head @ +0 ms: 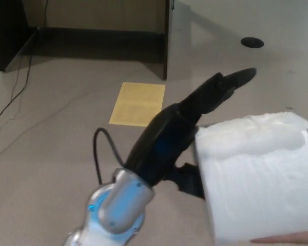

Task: A person is holding a toilet paper roll and the robot extends its left hand to grab the roll by inserting its thumb into the gap in the middle and brings its hand down by its side. Then it extends its arm again to hand the toilet paper roll back to the person.

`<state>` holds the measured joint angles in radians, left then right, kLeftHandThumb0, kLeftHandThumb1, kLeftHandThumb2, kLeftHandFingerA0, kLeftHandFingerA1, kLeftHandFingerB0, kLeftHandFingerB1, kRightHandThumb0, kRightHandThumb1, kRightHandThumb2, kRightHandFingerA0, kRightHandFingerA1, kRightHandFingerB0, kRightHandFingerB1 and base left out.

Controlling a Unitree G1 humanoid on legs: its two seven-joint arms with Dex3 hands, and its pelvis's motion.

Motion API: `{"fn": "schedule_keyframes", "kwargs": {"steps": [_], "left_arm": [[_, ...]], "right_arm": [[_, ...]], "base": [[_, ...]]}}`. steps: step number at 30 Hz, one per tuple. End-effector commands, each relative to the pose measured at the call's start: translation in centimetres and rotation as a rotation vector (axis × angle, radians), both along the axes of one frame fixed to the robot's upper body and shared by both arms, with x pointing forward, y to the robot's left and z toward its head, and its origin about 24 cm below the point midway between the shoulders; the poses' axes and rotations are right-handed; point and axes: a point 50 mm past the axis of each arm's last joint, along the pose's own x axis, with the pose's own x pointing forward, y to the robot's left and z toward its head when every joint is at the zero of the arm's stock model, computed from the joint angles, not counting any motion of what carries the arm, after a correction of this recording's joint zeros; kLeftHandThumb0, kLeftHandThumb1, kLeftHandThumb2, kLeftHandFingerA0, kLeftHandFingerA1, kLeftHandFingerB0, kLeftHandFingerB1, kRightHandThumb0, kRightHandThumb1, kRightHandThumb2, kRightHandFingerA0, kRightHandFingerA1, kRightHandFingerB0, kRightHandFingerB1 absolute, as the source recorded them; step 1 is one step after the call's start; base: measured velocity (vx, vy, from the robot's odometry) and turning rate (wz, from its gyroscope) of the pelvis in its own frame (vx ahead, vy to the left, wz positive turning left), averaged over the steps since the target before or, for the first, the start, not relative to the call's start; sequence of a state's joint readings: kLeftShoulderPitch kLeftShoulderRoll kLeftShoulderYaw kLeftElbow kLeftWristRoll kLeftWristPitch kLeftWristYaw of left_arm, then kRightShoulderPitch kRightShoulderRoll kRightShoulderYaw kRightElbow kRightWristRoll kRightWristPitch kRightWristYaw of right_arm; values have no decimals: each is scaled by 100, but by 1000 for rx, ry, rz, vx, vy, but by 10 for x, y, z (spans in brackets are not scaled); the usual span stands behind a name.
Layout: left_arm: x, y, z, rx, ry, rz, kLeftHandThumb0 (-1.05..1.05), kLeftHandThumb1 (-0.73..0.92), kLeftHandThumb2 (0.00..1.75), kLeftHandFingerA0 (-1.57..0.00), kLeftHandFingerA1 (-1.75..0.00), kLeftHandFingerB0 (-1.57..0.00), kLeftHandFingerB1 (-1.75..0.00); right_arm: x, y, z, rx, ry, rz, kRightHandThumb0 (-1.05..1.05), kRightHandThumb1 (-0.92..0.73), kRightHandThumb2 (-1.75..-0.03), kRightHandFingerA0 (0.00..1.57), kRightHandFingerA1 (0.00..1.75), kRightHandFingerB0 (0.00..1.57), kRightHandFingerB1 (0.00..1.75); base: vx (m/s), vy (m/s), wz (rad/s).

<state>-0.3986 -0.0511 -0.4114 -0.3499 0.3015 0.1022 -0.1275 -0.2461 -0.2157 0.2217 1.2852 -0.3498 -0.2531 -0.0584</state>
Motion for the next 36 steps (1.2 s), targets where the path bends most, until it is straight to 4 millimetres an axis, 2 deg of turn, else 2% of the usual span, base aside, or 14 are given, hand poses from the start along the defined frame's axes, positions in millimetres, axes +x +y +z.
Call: {"fn": "schedule_keyframes", "kwargs": {"steps": [1, 4, 6, 8, 9, 10, 13, 15, 20, 22, 26, 32, 34, 36], "left_arm": [[-1, -19, -1, 17, 0, -5, -36, 41, 59, -37, -43, -19, -33], [0, -27, 4, 2, -59, -66, -23, 67, 60, -79, -50, -41, -34], [-4, -31, 4, 7, -71, -87, -14, 77, 63, -104, -54, -79, -45], [-12, -35, 3, 16, -60, -114, -15, 80, 64, -111, -56, -91, -50], [-16, -36, 4, 10, -66, -118, -14, 80, 62, -109, -94, -104, -65], [-19, -36, 5, 7, -80, -116, -5, 70, 70, -100, -131, -94, -102], [-20, -30, 9, 10, -113, -97, -7, 76, 67, -87, -155, -84, -121], [-18, -18, 11, 4, -126, -70, -12, 76, 72, -100, -135, -85, -118], [-23, 15, 5, -6, -86, -29, -13, 79, 74, -90, -150, -77, -130], [-12, 26, 9, -26, -97, -1, -5, 64, 94, -104, -127, -85, -114], [-9, 40, 6, -92, -48, 19, -1, 69, 89, -111, -123, -84, -114], [-4, 65, 14, -160, -83, 57, -13, 80, 71, -99, -139, -79, -124], [-11, 79, 11, -173, -78, 100, -5, 70, 94, -98, -134, -78, -121], [-14, 90, 8, -159, -80, 131, -6, 72, 91, -103, -136, -78, -122]], "right_arm": [[-2, -3, -1, -4, 13, -15, -33, -66, -60, 74, 63, 56, 43], [7, 2, 2, 6, -3, -2, -35, -66, -60, 70, 60, 56, 43], [3, -1, 1, -2, 19, -4, -33, -66, -60, 73, 59, 56, 43], [-8, -2, -4, -8, 41, 11, -34, -66, -60, 72, 58, 56, 43], [-11, -3, -5, 3, 40, 10, -33, -66, -60, 72, 60, 56, 44], [-11, -3, -5, 8, 36, 14, -34, -66, -60, 71, 58, 56, 44], [-4, -4, -1, 11, 33, 5, -36, -67, -61, 71, 56, 55, 42], [-1, -6, 1, -22, 32, 25, -34, -67, -60, 73, 55, 56, 43], [-19, -3, -9, -23, 64, 15, -33, -66, -60, 72, 57, 55, 43], [-7, 0, -5, -13, 42, 2, -34, -67, -60, 73, 59, 56, 44], [-10, -4, -4, -33, 34, 9, -35, -67, -60, 77, 61, 59, 45], [1, -7, 3, -18, 11, -4, -33, -67, -60, 72, 58, 58, 44], [-4, -8, 1, -17, 12, -2, -33, -66, -60, 73, 59, 58, 44], [-5, -9, 1, -18, 2, 0, -33, -66, -60, 73, 60, 59, 45]], "base": [[0, 0, 0], [0, 0, 0], [0, 0, 0], [0, 0, 0], [0, 0, 0], [0, 0, 0], [0, 0, 0], [0, 0, 0], [0, 0, 0], [0, 0, 0], [0, 0, 0], [0, 0, 0], [0, 0, 0], [0, 0, 0]]}}
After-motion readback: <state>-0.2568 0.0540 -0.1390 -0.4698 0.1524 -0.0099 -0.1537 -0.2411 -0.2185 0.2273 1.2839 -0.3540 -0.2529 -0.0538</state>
